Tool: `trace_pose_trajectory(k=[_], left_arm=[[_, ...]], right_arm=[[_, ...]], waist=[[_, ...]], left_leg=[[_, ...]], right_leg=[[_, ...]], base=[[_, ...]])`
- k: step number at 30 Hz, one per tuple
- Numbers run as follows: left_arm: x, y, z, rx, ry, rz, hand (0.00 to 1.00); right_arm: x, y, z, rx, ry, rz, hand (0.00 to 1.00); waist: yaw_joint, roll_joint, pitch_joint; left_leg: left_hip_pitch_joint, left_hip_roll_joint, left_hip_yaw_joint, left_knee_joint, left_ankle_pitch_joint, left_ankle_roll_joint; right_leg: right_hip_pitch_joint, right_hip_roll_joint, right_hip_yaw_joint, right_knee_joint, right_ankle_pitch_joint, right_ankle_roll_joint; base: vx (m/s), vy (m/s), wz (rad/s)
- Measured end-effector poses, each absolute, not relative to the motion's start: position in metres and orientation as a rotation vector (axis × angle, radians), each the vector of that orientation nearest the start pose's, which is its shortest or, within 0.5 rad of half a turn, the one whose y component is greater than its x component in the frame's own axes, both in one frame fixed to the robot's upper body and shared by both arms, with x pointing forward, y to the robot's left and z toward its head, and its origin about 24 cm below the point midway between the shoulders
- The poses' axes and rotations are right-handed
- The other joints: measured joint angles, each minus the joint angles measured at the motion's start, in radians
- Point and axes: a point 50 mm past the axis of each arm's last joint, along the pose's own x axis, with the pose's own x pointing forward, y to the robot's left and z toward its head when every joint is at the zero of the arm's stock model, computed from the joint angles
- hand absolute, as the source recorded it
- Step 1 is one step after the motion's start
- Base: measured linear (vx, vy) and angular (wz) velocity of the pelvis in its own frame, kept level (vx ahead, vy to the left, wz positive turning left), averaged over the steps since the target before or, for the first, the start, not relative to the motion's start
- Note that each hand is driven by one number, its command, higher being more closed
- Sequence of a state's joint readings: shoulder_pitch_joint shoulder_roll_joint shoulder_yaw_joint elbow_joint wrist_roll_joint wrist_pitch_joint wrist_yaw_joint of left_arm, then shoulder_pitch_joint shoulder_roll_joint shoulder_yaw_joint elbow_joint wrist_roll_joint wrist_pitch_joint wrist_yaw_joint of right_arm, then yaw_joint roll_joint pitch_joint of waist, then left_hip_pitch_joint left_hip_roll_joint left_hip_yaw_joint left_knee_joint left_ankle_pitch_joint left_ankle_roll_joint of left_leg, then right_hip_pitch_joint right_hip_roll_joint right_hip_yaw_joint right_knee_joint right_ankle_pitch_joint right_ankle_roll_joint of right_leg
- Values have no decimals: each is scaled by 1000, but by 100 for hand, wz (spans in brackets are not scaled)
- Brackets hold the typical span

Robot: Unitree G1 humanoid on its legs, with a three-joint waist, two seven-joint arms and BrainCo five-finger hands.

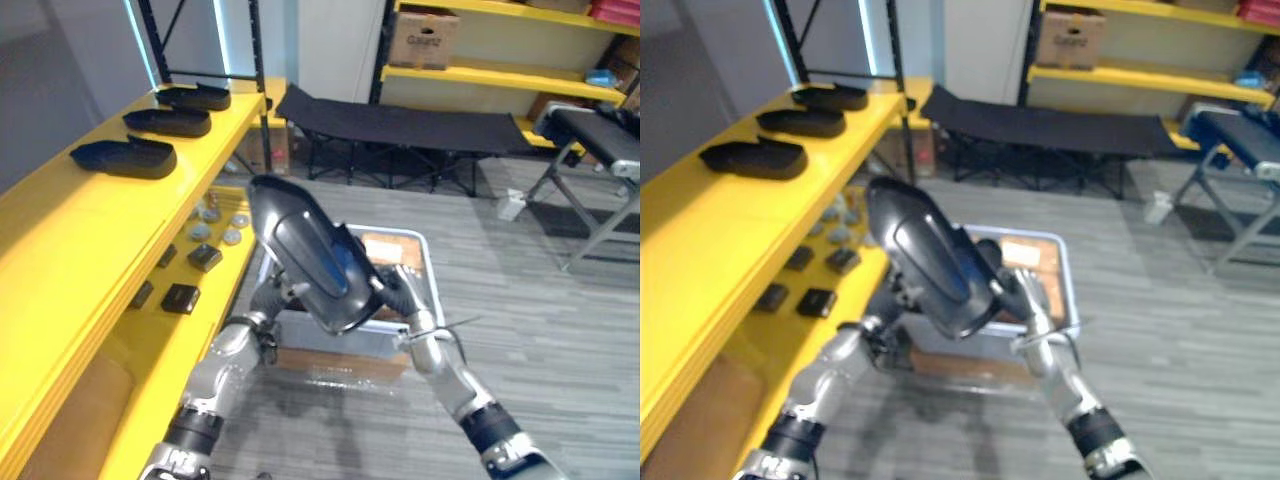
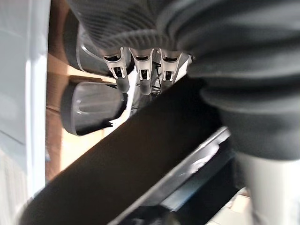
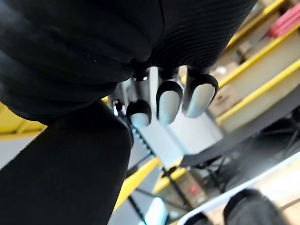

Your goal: Walk over and take plastic housings, then place them on the shelf

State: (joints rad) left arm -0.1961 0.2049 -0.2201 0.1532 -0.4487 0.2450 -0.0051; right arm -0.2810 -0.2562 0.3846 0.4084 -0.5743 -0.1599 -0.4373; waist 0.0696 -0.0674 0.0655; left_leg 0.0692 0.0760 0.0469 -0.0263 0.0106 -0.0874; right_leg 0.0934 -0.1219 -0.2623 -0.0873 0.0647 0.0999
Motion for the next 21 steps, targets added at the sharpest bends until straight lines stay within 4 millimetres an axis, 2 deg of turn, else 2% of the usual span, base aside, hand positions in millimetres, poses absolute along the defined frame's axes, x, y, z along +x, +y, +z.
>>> trace_pose_trajectory(k=[5,6,11,16,21], left_arm=[[278,118,13,-129,346,-249,0],[278,118,11,-121,354,-239,100],[281,121,13,-151,290,-61,100],[283,121,25,-218,171,46,100],[283,120,24,-277,144,120,100]], right_arm=[[295,-112,32,-880,-271,94,100],[295,-110,32,-878,-270,102,100],[291,-98,27,-859,-259,133,100],[284,-90,21,-795,-231,124,100],[277,-81,16,-729,-215,123,100]], waist=[[3,0,0],[4,0,0],[6,0,0],[2,0,0],[-2,0,0]], left_leg=[[-1,0,-7,0,0,0],[-1,-1,-7,0,0,0],[-1,0,-7,0,0,0],[-1,0,-6,1,0,0],[-1,1,0,0,-1,-1]], right_leg=[[3,2,-7,0,4,-2],[4,1,-7,0,5,-2],[4,1,-6,0,7,-2],[4,1,-5,0,7,-2],[0,2,1,0,7,-2]], base=[[9,-2,4],[0,0,0],[0,0,0],[0,0,0],[2,0,-3]])
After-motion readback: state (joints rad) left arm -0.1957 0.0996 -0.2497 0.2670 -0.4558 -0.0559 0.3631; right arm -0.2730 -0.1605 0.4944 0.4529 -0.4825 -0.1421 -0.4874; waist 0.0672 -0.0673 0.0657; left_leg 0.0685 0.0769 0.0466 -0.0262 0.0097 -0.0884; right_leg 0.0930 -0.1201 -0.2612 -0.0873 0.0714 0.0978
